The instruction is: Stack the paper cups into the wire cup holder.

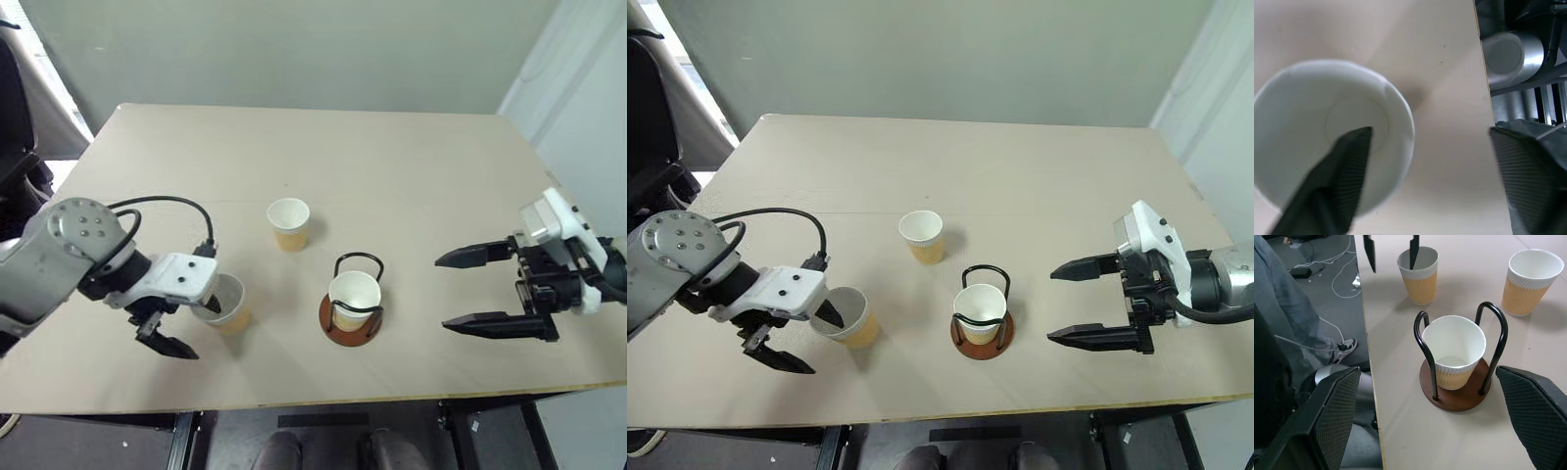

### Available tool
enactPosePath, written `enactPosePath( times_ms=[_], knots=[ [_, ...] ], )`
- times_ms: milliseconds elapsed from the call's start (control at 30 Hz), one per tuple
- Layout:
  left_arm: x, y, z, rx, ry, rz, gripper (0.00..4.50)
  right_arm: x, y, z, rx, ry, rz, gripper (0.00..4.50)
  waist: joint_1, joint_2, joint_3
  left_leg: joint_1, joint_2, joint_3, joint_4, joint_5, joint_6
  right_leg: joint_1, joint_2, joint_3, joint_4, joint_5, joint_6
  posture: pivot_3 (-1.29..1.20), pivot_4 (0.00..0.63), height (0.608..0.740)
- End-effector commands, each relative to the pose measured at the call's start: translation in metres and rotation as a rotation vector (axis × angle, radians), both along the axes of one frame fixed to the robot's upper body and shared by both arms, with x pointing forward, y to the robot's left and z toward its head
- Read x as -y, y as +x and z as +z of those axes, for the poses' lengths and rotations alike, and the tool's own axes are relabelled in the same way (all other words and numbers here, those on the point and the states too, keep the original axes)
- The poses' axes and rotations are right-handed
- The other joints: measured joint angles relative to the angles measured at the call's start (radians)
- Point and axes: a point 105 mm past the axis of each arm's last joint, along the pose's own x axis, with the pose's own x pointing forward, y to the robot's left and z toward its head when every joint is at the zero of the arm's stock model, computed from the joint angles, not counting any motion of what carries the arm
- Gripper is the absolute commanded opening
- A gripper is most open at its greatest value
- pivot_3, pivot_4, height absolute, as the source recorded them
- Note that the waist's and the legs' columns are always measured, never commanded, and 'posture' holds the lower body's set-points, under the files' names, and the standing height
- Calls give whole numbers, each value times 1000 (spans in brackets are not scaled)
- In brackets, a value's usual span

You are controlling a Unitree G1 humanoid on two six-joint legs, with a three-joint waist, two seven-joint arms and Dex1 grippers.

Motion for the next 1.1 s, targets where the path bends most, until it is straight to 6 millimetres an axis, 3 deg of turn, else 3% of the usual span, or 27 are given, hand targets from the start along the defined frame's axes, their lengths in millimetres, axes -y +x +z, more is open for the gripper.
enactPosePath(
  times_ms=[33, 267, 567, 667, 800, 833, 933, 1100],
  knots=[
    [1, -4, 5, -8, 25, -28, 2612, 1, -5, 11, 59, -5, 3, 4500, 0, 0, 0, 0, 0, 0, 0, 0, 0, 0, 0, 0, 0, 0, 0, 0, 150, 740],
    [-2, -6, 4, -25, 36, -19, 91, 0, -5, 11, 62, -2, 1, 4500, 0, 0, 0, 1, 0, 0, 1, 0, 0, 1, 0, 0, 1, 0, 0, 0, 150, 740],
    [-3, 0, 6, 1, 35, -10, 15, 0, -4, 12, 72, -7, -1, 4500, 0, 0, 0, 1, 0, 0, 1, 0, 0, 1, 0, 0, 1, 0, 0, 0, 150, 740],
    [13, 10, 30, 59, -83, -19, 15, 1, -3, 13, 78, -15, -4, 4500, 2, 0, 0, 1, 0, 0, 1, 0, 0, 1, 0, 0, 1, 0, 0, 0, 150, 740],
    [53, 29, 100, 203, -344, -99, 15, 4, -3, 21, 84, -7, 5, 4500, 17, 0, 0, -1, 0, -2, 3, 0, 0, 1, 0, -1, 1, 0, 0, 0, 150, 740],
    [59, 32, 109, 220, -377, -119, 15, 4, -4, 23, 81, -1, 15, 4500, 18, -1, 0, -1, -1, -2, 3, 0, 0, 1, 0, -1, 0, 0, 0, 0, 150, 740],
    [81, 34, 127, 249, -453, -236, 15, 3, -11, 25, 59, -7, 55, 4500, 17, 2, -1, -2, -2, -1, 2, 0, 1, 1, -1, -1, -1, 0, 1, 0, 150, 740],
    [111, 38, 138, 270, -514, -396, 15, 5, -12, 23, 45, -33, 60, 4500, 16, 3, -1, -5, 0, 1, 2, -1, 1, 0, 0, -1, -1, 3, 7, 0, 150, 740]
  ],
)
